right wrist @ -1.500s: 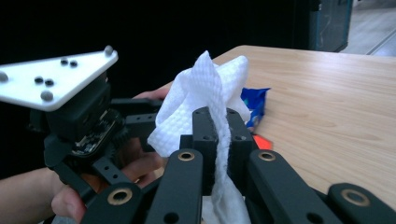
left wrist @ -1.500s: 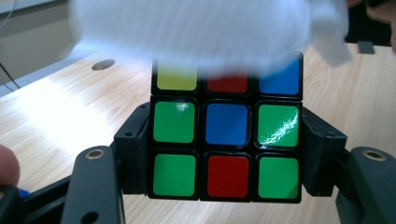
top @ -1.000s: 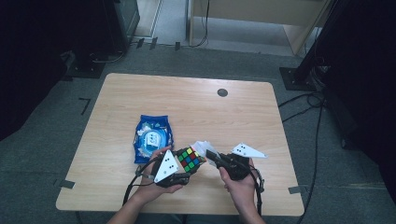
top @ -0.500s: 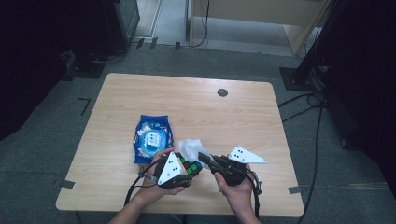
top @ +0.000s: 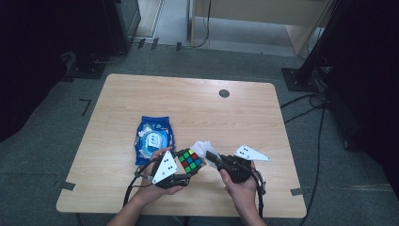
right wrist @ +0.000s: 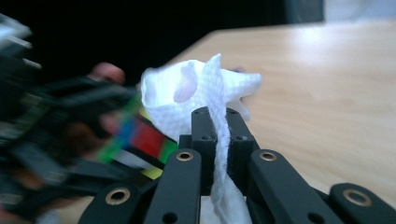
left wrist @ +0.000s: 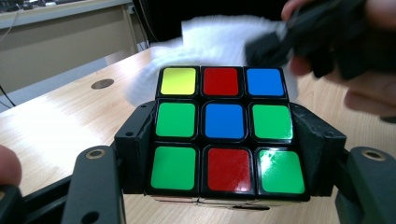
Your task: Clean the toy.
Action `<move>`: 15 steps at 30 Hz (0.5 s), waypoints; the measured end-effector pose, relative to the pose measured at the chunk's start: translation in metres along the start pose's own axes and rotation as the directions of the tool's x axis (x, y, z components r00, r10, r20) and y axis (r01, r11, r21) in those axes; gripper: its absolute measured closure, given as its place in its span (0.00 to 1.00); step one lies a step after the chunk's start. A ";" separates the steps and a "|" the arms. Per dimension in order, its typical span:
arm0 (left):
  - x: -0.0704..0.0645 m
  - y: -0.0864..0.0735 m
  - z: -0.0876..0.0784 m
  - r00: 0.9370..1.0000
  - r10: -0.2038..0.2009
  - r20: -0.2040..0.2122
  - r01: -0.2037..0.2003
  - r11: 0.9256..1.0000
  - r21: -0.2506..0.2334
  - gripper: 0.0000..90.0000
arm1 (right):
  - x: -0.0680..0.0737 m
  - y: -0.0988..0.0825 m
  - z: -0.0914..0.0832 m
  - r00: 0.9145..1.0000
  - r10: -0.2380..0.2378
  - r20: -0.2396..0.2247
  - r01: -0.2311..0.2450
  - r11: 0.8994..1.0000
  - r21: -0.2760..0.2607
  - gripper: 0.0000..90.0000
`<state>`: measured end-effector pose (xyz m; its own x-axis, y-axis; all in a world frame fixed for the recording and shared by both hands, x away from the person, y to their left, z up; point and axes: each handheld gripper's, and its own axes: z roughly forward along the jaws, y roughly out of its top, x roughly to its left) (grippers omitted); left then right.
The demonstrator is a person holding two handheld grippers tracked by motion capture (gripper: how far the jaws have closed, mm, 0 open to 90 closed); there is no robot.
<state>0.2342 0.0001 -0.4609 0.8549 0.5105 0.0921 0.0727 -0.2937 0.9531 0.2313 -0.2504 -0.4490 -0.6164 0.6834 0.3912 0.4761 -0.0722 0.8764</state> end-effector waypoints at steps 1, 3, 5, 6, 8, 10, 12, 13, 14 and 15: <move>0.000 0.000 0.000 1.000 0.000 0.001 0.000 1.000 -0.001 0.38 | 0.004 0.003 -0.002 1.000 -0.009 -0.015 0.009 1.000 -0.012 0.96; -0.002 0.001 0.000 1.000 0.004 0.007 -0.004 1.000 -0.006 0.38 | 0.011 0.006 -0.002 0.999 -0.036 -0.035 0.034 0.999 -0.031 0.96; -0.004 0.002 0.000 1.000 0.010 0.006 -0.010 1.000 -0.006 0.38 | 0.012 0.005 0.000 0.999 -0.034 -0.035 0.034 0.999 -0.020 0.96; -0.004 0.002 0.000 1.000 0.013 0.003 -0.013 1.000 -0.005 0.38 | 0.011 0.002 0.001 0.999 -0.023 -0.034 0.023 1.000 -0.016 0.96; -0.004 0.002 -0.001 1.000 0.009 0.003 -0.009 1.000 -0.007 0.38 | 0.005 -0.002 0.003 1.000 -0.008 -0.022 0.008 1.000 0.001 0.96; -0.003 0.003 -0.002 1.000 0.007 -0.001 -0.007 1.000 -0.014 0.38 | 0.001 -0.005 0.005 1.000 0.005 -0.007 -0.005 1.000 0.027 0.96; -0.002 0.004 -0.003 1.000 0.007 -0.002 -0.007 1.000 -0.020 0.38 | -0.002 -0.007 0.007 1.000 -0.002 0.023 0.001 0.998 0.055 0.96; -0.001 0.004 -0.003 1.000 0.005 -0.004 -0.005 1.000 -0.022 0.38 | -0.003 -0.007 0.007 0.999 -0.009 0.033 0.007 0.998 0.062 0.96; -0.001 0.004 -0.003 1.000 0.004 -0.006 -0.004 1.000 -0.020 0.38 | -0.003 -0.006 0.006 0.999 -0.010 0.034 0.008 0.999 0.054 0.96; 0.000 0.003 -0.003 1.000 0.005 -0.008 -0.005 1.000 -0.019 0.38 | -0.003 -0.004 0.004 0.999 -0.014 0.032 0.012 0.999 0.042 0.96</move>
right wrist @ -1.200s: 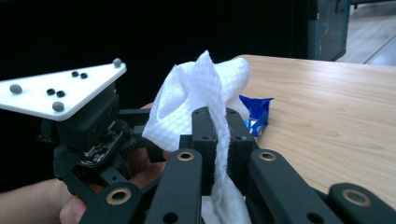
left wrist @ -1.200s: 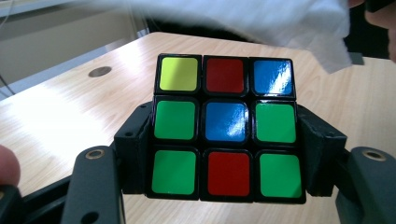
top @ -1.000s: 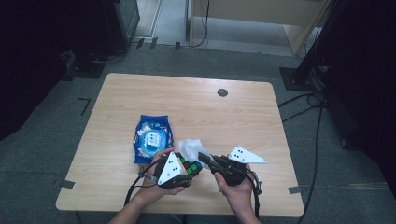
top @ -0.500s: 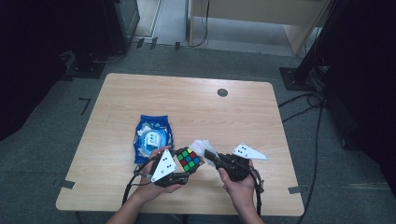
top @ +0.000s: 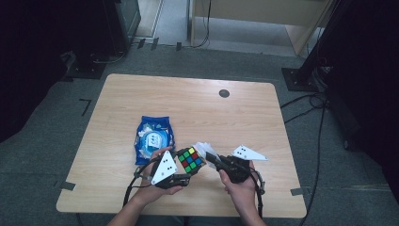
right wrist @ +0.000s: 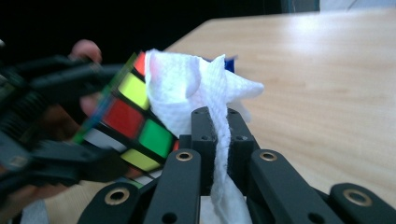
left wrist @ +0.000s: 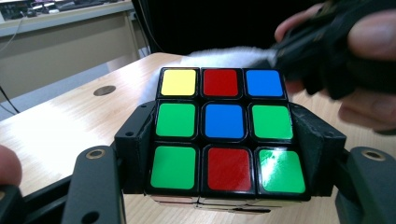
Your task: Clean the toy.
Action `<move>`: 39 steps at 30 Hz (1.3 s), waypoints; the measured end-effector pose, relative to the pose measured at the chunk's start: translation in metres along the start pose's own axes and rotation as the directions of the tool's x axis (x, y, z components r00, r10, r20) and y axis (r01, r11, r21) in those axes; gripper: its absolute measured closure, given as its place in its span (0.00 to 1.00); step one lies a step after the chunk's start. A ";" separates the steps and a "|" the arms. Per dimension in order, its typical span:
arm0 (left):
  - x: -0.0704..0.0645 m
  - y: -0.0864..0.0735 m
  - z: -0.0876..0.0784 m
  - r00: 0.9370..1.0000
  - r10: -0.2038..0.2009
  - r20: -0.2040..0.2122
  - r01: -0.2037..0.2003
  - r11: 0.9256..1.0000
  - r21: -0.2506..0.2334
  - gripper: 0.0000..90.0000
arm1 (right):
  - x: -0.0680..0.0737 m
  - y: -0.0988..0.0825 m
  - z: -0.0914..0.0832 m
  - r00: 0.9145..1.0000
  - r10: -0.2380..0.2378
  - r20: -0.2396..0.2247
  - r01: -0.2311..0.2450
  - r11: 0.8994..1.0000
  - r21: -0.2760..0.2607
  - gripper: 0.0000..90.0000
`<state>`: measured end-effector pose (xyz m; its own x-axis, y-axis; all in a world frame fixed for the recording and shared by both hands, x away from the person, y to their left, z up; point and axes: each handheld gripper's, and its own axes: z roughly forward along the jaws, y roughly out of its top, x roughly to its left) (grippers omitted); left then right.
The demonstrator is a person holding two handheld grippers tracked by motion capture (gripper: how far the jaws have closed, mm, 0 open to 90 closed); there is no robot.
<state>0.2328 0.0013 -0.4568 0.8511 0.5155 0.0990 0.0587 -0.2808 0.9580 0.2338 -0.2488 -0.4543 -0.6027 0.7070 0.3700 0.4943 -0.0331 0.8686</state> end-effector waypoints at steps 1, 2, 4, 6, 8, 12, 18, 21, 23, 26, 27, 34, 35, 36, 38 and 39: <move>0.001 -0.001 0.000 1.000 -0.001 -0.006 0.001 1.000 0.005 0.38 | 0.001 0.002 -0.002 1.000 -0.001 -0.003 0.001 1.000 -0.016 0.96; 0.002 -0.002 0.001 1.000 -0.002 -0.007 0.003 1.000 0.009 0.38 | 0.004 0.006 -0.006 1.000 -0.009 -0.012 0.009 0.999 -0.044 0.96; 0.002 -0.003 0.001 1.000 -0.005 -0.006 0.005 1.000 0.012 0.38 | 0.010 0.011 -0.011 0.999 -0.025 -0.036 0.022 0.997 -0.080 0.96; 0.001 -0.003 0.002 1.000 -0.004 -0.003 0.005 1.000 0.011 0.38 | 0.015 0.012 -0.011 0.998 -0.042 -0.051 0.038 0.996 -0.082 0.96; -0.001 -0.002 0.001 1.000 -0.002 -0.001 0.002 1.000 0.007 0.38 | 0.016 0.008 -0.006 0.997 -0.048 -0.054 0.044 0.997 -0.058 0.96; 0.000 -0.001 -0.001 1.000 0.004 -0.008 -0.004 1.000 0.004 0.38 | 0.008 -0.002 0.001 0.999 -0.027 -0.024 0.027 1.000 -0.013 0.96; 0.004 0.000 -0.003 1.000 -0.006 -0.015 0.006 1.000 -0.004 0.38 | -0.016 -0.004 0.003 0.995 -0.045 0.090 0.040 0.997 0.063 0.95; 0.006 -0.002 -0.002 1.000 -0.012 -0.019 0.012 1.000 0.002 0.38 | -0.034 -0.001 -0.006 0.985 -0.038 0.169 0.030 0.998 0.052 0.95; 0.006 -0.004 -0.001 1.000 -0.017 -0.021 0.017 1.000 0.006 0.38 | -0.047 0.000 -0.015 0.967 -0.042 0.252 0.031 0.998 0.047 0.95; 0.007 -0.006 0.000 1.000 -0.022 -0.021 0.023 1.000 0.012 0.38 | -0.064 -0.002 -0.022 0.947 -0.023 0.321 0.011 0.999 0.040 0.95; 0.008 -0.007 0.001 0.999 -0.024 -0.023 0.025 1.000 0.016 0.38 | -0.067 -0.003 -0.022 0.942 -0.027 0.335 0.014 0.999 0.042 0.95; 0.010 -0.008 0.002 0.999 -0.029 -0.026 0.030 0.999 0.020 0.38 | -0.080 -0.009 -0.022 0.919 -0.029 0.393 0.012 0.999 0.045 0.84; 0.010 -0.008 0.002 0.999 -0.031 -0.026 0.032 0.999 0.022 0.38 | -0.080 -0.009 -0.022 0.918 -0.026 0.397 0.012 0.999 0.038 0.81; 0.010 -0.008 0.002 0.999 -0.033 -0.026 0.034 0.999 0.023 0.38 | -0.080 -0.008 -0.022 0.915 -0.031 0.403 0.019 0.999 0.033 0.77; 0.010 -0.008 0.002 0.999 -0.033 -0.026 0.034 0.999 0.022 0.38 | -0.079 -0.007 -0.023 0.904 -0.036 0.426 0.029 0.999 0.023 0.71; 0.010 -0.008 0.001 0.999 -0.031 -0.027 0.032 0.999 0.022 0.38 | -0.079 -0.007 -0.024 0.901 -0.035 0.432 0.030 0.999 0.017 0.69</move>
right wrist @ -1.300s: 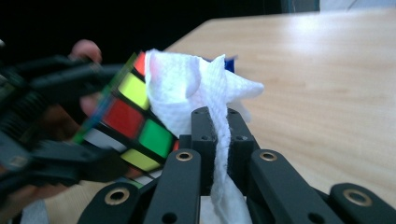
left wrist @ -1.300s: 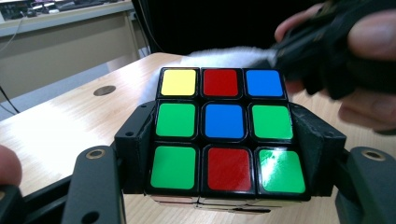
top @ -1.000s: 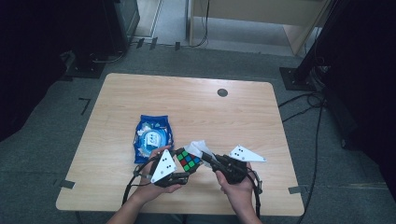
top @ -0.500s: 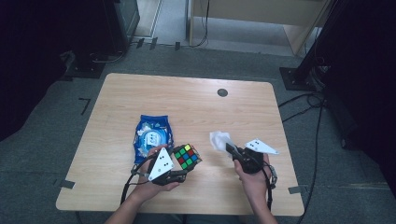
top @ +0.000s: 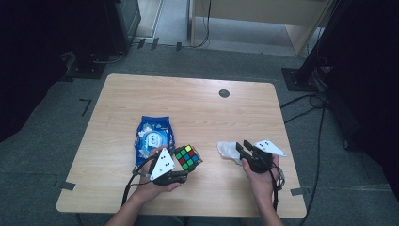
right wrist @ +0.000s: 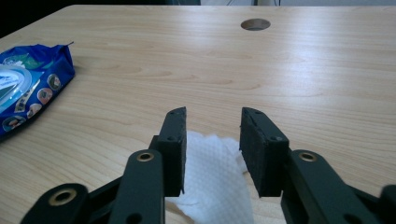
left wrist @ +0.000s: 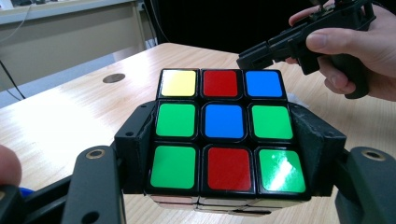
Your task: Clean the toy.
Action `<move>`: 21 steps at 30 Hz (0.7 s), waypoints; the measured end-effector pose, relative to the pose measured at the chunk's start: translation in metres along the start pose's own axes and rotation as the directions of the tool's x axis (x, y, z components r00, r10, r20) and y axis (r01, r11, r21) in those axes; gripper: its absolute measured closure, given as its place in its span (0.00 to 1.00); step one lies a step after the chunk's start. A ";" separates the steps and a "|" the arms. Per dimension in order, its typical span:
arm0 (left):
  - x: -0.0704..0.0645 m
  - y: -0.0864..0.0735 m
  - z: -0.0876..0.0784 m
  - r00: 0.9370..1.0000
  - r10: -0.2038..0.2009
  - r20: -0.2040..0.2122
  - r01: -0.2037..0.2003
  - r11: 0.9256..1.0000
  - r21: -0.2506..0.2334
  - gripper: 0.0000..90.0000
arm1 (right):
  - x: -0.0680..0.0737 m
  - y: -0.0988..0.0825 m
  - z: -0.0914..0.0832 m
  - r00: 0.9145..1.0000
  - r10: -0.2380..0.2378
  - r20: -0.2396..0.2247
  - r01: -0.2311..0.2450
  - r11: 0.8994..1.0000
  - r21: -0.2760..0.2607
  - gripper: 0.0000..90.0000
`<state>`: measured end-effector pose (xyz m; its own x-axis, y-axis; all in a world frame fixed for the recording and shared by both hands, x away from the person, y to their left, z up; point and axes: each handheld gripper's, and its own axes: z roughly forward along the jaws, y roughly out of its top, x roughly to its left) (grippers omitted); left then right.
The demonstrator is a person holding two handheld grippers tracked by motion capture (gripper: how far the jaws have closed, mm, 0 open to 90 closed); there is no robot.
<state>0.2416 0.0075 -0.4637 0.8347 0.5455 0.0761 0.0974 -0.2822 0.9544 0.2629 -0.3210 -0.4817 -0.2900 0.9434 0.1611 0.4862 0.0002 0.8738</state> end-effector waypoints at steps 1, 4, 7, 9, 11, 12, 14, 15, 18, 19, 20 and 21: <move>0.000 0.000 0.000 1.000 -0.001 0.000 0.001 1.000 -0.002 0.38 | 0.000 0.000 -0.001 1.000 0.003 0.000 -0.003 1.000 -0.003 0.68; 0.001 0.001 -0.001 1.000 -0.004 -0.002 0.004 1.000 -0.006 0.38 | 0.003 0.001 -0.002 1.000 -0.003 -0.028 0.002 1.000 -0.020 0.64; 0.003 0.002 -0.002 1.000 -0.012 -0.009 0.012 1.000 -0.003 0.38 | 0.012 0.002 -0.002 0.994 -0.003 -0.109 -0.001 1.000 -0.032 0.60; 0.004 0.002 -0.002 1.000 -0.013 -0.022 0.013 1.000 0.004 0.38 | 0.019 0.002 0.001 0.981 0.012 -0.193 -0.017 0.999 -0.028 0.57; 0.004 0.003 -0.002 0.999 -0.017 -0.029 0.018 1.000 0.005 0.38 | 0.027 0.001 0.003 0.960 0.016 -0.280 -0.025 0.999 -0.028 0.54; 0.005 0.004 -0.002 0.999 -0.018 -0.030 0.018 1.000 0.006 0.38 | 0.030 0.000 0.004 0.953 0.013 -0.302 -0.023 0.999 -0.029 0.53; 0.005 0.005 -0.002 0.999 -0.019 -0.039 0.019 1.000 0.009 0.38 | 0.040 -0.001 0.006 0.930 -0.006 -0.367 -0.009 0.999 -0.040 0.50; 0.005 0.006 -0.002 0.999 -0.023 -0.040 0.023 1.000 0.007 0.38 | 0.044 -0.002 0.007 0.920 -0.023 -0.391 0.005 0.999 -0.047 0.48; 0.005 0.008 -0.002 0.999 -0.026 -0.043 0.026 1.000 0.009 0.38 | 0.059 -0.005 0.009 0.900 -0.082 -0.428 0.056 0.996 -0.075 0.44; 0.006 0.009 -0.002 0.999 -0.028 -0.045 0.029 1.000 0.009 0.38 | 0.063 -0.006 0.010 0.893 -0.102 -0.438 0.071 0.994 -0.086 0.42; 0.006 0.009 -0.002 0.998 -0.034 -0.045 0.034 0.999 0.010 0.38 | 0.067 -0.006 0.010 0.889 -0.112 -0.444 0.079 0.993 -0.092 0.41; 0.006 0.010 -0.001 0.998 -0.041 -0.044 0.041 0.999 0.015 0.38 | 0.072 -0.006 0.010 0.882 -0.129 -0.454 0.090 0.990 -0.106 0.40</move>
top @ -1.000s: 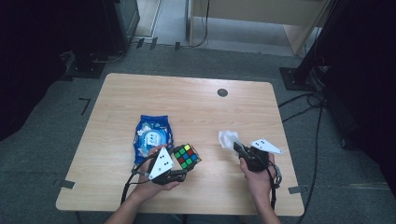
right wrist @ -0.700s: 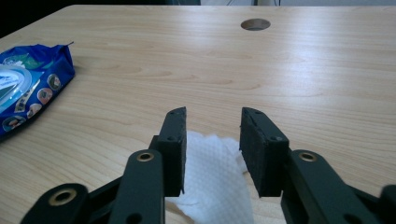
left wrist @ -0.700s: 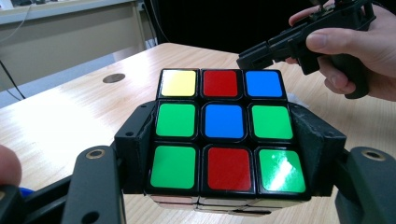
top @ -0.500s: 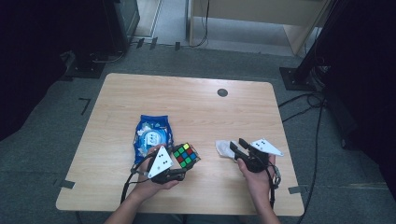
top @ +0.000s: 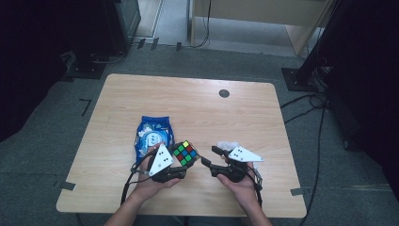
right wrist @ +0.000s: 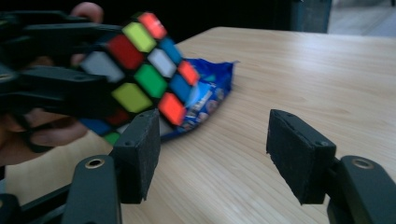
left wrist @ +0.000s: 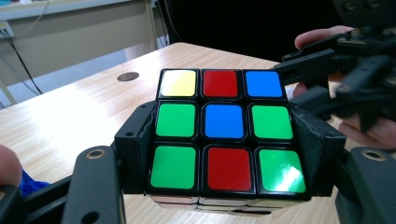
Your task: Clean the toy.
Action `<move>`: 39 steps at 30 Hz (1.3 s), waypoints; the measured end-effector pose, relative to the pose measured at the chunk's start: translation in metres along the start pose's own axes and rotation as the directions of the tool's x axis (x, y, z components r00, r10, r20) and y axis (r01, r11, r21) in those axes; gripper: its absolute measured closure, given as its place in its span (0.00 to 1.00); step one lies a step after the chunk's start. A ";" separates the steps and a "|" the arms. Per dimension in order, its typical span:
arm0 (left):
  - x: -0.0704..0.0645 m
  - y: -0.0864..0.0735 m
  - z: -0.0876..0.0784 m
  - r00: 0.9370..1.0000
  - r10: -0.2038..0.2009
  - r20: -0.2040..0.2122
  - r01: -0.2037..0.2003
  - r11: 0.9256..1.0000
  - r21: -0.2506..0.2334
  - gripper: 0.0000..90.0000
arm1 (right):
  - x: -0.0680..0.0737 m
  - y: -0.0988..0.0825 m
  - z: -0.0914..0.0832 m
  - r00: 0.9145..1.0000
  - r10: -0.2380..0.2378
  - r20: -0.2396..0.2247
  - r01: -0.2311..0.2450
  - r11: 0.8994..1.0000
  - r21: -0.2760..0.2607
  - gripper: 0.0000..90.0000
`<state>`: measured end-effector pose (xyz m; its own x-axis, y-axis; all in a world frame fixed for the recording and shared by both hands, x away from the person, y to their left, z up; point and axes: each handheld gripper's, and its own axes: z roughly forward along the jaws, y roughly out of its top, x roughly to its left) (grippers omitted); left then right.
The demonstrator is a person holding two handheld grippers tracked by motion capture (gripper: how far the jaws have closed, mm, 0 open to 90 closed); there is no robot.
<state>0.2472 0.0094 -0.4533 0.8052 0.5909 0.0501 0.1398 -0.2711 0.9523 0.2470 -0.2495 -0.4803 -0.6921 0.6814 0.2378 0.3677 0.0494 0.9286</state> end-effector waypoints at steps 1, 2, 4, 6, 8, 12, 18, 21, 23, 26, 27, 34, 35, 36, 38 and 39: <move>0.000 0.000 0.000 1.000 -0.002 -0.002 0.002 1.000 0.004 0.38 | 0.004 0.000 0.002 1.000 -0.012 -0.014 0.012 1.000 -0.009 0.39; 0.000 0.001 0.001 1.000 -0.002 -0.006 0.002 1.000 0.006 0.38 | 0.008 0.000 0.003 0.999 -0.023 -0.027 0.023 1.000 -0.014 0.38; 0.000 0.002 0.001 1.000 -0.014 -0.012 0.014 1.000 0.009 0.38 | 0.015 0.000 0.006 0.998 -0.062 -0.023 0.061 0.998 -0.021 0.39; 0.003 0.004 0.000 0.999 -0.031 -0.011 0.031 0.999 0.005 0.38 | 0.019 0.000 0.007 0.996 -0.088 0.000 0.088 0.996 -0.029 0.38; 0.004 0.006 -0.001 0.999 -0.044 -0.017 0.044 0.999 0.000 0.38 | 0.020 0.001 0.008 0.996 -0.086 -0.010 0.086 0.996 -0.035 0.36; 0.004 0.008 -0.001 0.998 -0.054 -0.022 0.055 0.999 0.002 0.38 | 0.024 0.000 0.010 0.991 -0.133 -0.008 0.133 0.991 -0.019 0.33; 0.005 0.010 -0.001 0.997 -0.073 -0.010 0.072 0.997 -0.004 0.38 | 0.035 -0.003 0.015 0.977 -0.214 0.001 0.214 0.977 -0.012 0.31; 0.004 0.010 0.000 0.996 -0.090 -0.001 0.090 0.996 0.000 0.38 | 0.040 -0.002 0.016 0.971 -0.239 0.010 0.239 0.971 -0.023 0.30; 0.004 0.010 0.001 0.995 -0.098 0.006 0.098 0.995 0.003 0.38 | 0.043 -0.003 0.017 0.966 -0.258 0.015 0.258 0.966 -0.028 0.30; 0.002 0.011 0.002 0.994 -0.105 0.008 0.105 0.994 0.007 0.38 | 0.049 -0.005 0.021 0.955 -0.292 0.043 0.293 0.956 -0.017 0.26; 0.001 0.011 0.002 0.993 -0.116 0.019 0.115 0.993 0.009 0.38 | 0.050 -0.005 0.021 0.952 -0.301 0.054 0.303 0.953 -0.016 0.26; -0.003 0.013 0.004 0.989 -0.138 0.055 0.137 0.990 0.018 0.38 | 0.058 -0.009 0.024 0.914 -0.372 0.161 0.381 0.924 -0.028 0.32; -0.003 0.013 0.005 0.988 -0.144 0.058 0.143 0.990 0.022 0.38 | 0.058 -0.009 0.024 0.911 -0.378 0.166 0.388 0.921 -0.031 0.32; -0.003 0.013 0.005 0.988 -0.144 0.058 0.142 0.989 0.028 0.38 | 0.059 -0.009 0.024 0.908 -0.384 0.170 0.393 0.919 -0.023 0.33; -0.002 0.012 0.006 0.986 -0.154 0.063 0.152 0.988 0.040 0.38 | 0.059 -0.010 0.024 0.900 -0.399 0.173 0.407 0.913 -0.011 0.34; -0.001 0.011 0.007 0.986 -0.158 0.061 0.155 0.987 0.051 0.38 | 0.059 -0.011 0.024 0.902 -0.399 0.167 0.405 0.914 -0.003 0.36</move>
<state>0.2521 0.0004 -0.4446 0.8066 0.5790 -0.1192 0.2917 -0.2144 0.9322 0.2172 -0.1917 -0.4831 -0.6668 0.7168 -0.2038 0.0542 0.3194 0.9461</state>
